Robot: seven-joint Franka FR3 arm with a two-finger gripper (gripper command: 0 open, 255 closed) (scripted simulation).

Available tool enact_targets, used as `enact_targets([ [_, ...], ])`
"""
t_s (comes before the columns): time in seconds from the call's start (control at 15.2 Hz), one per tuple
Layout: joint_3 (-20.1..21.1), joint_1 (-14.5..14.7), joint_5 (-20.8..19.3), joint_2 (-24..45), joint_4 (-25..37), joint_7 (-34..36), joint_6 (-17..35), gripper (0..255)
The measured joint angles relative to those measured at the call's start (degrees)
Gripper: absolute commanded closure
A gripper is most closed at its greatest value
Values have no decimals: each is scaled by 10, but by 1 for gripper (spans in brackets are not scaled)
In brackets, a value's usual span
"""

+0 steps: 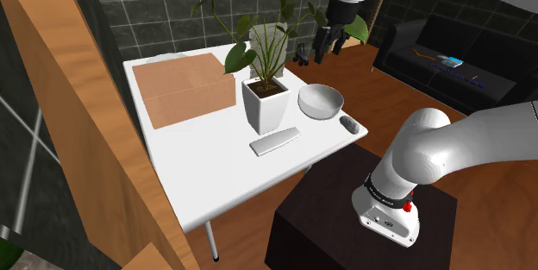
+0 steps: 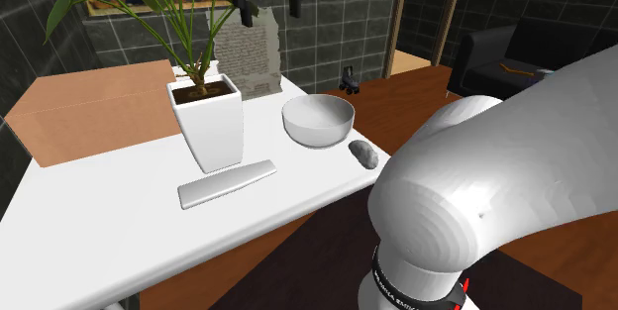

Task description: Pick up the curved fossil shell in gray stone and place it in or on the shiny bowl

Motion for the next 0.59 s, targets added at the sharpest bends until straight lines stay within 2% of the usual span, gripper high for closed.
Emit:
enact_targets([
  [0.2, -9, -5, -3, -9, -22, -4, 11, 0],
  [0.59, -60, -35, -28, -52, -128, -30, 69, 0],
])
